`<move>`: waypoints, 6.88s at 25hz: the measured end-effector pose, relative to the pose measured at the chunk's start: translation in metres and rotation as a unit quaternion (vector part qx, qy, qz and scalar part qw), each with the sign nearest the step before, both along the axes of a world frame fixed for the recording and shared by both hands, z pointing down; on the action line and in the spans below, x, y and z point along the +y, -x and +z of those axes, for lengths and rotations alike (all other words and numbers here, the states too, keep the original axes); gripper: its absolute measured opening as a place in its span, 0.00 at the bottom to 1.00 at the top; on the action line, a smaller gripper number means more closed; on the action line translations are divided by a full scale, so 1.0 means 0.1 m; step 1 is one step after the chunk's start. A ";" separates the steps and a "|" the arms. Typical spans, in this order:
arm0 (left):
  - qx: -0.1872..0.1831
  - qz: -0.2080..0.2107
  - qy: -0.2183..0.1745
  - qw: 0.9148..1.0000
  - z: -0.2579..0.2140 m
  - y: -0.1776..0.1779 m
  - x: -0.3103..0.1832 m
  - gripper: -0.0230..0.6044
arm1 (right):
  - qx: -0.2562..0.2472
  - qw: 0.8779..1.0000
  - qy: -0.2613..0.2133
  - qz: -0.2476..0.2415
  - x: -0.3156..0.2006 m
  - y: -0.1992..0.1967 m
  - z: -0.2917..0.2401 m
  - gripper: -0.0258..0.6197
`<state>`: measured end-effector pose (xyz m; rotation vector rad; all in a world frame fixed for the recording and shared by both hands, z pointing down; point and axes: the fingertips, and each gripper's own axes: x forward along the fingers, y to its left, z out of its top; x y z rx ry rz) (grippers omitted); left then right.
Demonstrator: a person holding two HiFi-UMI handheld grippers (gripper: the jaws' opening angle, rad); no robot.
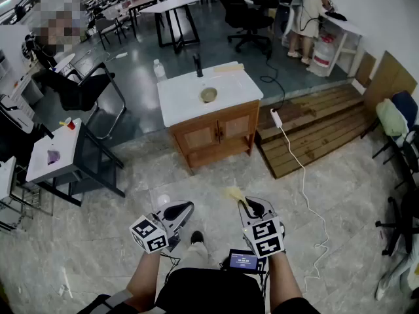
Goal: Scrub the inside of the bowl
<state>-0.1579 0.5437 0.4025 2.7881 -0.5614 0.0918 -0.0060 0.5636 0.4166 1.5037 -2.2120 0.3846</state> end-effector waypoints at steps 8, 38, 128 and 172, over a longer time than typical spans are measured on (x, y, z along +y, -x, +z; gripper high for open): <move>0.004 0.010 -0.001 1.000 0.00 -0.02 0.12 0.04 | -0.002 1.000 0.000 0.004 0.14 0.01 0.02 0.11; 0.029 0.000 0.026 0.999 0.06 0.04 0.23 0.04 | -0.039 0.999 0.006 0.023 0.23 -0.09 0.12 0.11; -0.028 -0.012 0.081 0.996 0.53 -1.19 -6.37 0.04 | 0.012 0.996 0.073 -0.057 -6.40 -1.06 0.45 0.11; -0.119 -0.080 0.211 0.967 1.47 -1.18 -7.21 0.23 | 0.037 0.983 0.131 -0.122 -6.99 -0.94 1.00 0.11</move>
